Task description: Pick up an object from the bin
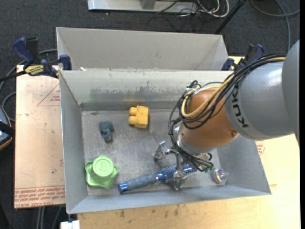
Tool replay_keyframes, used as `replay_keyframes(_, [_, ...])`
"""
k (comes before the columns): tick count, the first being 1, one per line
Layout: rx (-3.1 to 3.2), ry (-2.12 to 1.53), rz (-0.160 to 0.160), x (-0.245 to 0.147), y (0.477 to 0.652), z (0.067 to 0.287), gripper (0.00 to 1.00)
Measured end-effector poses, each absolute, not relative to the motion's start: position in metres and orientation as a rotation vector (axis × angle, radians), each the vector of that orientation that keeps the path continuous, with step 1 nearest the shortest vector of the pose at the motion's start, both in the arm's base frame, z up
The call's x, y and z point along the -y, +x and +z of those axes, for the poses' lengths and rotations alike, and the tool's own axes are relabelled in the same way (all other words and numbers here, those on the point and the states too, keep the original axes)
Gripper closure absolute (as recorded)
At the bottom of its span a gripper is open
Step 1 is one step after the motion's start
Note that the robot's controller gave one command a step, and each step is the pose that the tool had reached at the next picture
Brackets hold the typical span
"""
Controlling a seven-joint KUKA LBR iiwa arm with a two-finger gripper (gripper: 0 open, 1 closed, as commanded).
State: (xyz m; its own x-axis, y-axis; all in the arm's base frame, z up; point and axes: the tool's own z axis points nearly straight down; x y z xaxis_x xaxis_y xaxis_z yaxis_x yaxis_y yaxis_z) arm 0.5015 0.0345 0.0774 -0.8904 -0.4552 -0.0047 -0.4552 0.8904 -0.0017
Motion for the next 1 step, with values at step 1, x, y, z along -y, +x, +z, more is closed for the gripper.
replay_keyframes(1, [-3.045,-0.732,0.000,-0.0350,0.5027,0.0790,1.00])
